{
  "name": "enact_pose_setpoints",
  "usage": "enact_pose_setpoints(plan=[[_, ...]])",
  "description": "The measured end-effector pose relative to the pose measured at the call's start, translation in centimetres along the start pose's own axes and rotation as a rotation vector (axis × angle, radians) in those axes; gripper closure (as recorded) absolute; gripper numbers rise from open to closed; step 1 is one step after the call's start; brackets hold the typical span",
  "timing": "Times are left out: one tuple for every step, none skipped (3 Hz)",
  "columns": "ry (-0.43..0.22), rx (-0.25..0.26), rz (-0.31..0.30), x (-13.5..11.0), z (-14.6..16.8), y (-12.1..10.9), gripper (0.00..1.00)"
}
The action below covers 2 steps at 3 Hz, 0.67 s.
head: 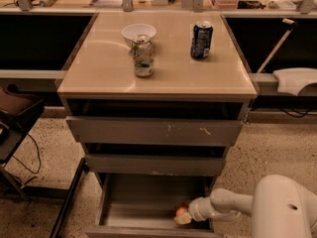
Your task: Place orange into bottom drawer
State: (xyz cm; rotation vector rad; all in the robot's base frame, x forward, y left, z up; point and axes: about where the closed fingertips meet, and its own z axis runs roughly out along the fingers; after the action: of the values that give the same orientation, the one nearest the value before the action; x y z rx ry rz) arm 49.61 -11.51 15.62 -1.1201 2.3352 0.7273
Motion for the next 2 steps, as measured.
enact_pose_setpoints(plan=[[0.0, 0.0, 0.0, 0.0, 0.0, 0.0, 0.35], [0.0, 0.0, 0.0, 0.0, 0.01, 0.01, 0.11]])
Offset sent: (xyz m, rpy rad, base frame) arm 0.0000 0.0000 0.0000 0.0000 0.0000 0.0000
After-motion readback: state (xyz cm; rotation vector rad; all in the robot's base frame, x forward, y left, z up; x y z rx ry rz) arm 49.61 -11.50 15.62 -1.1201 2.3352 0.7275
